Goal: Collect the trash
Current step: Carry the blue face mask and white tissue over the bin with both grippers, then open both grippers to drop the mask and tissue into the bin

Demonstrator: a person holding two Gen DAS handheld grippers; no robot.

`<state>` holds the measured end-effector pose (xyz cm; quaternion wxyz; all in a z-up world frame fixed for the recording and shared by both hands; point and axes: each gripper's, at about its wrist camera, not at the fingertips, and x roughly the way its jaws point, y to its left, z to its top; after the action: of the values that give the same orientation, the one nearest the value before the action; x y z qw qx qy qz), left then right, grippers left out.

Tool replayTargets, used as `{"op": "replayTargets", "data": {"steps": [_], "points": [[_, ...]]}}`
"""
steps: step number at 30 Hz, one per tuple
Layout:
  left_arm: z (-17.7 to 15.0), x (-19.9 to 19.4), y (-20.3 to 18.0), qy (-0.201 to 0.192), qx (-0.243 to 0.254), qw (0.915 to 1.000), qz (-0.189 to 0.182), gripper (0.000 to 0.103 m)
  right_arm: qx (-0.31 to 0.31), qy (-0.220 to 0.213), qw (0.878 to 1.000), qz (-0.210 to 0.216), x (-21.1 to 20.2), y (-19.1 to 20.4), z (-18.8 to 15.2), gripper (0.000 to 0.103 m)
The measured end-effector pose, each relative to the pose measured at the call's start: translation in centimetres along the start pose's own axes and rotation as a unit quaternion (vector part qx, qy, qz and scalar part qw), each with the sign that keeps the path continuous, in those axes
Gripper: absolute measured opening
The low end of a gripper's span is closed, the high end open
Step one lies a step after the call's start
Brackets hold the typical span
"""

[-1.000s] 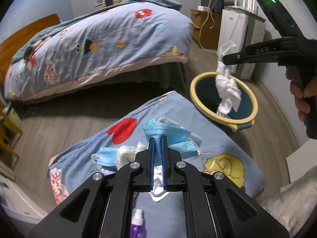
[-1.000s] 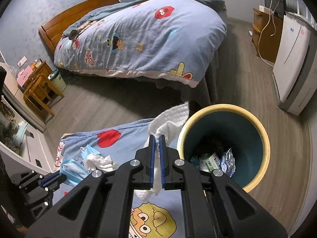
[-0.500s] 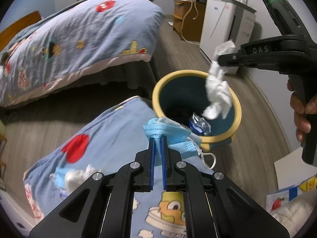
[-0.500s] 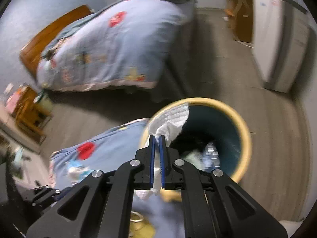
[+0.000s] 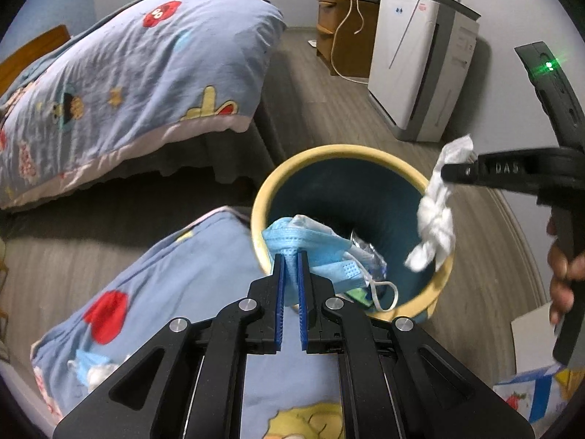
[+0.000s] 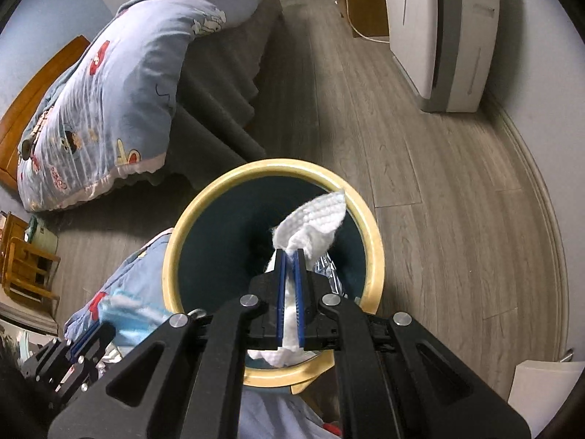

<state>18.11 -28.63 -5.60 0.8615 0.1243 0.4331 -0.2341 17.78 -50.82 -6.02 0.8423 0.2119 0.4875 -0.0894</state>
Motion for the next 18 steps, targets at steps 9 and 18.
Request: {"op": "replayTargets", "data": {"steps": [9,18], "points": [[-0.5,2.2,-1.3,0.012,0.008,0.9998,-0.01,0.017,-0.003,-0.002,1.0,0.022,0.2,0.4,0.3,0.005],[-1.3,1.3,-0.3,-0.007,0.003,1.0,0.0,0.059,-0.011,-0.021,0.999,0.024,-0.6,1.1,0.4,0.049]]}}
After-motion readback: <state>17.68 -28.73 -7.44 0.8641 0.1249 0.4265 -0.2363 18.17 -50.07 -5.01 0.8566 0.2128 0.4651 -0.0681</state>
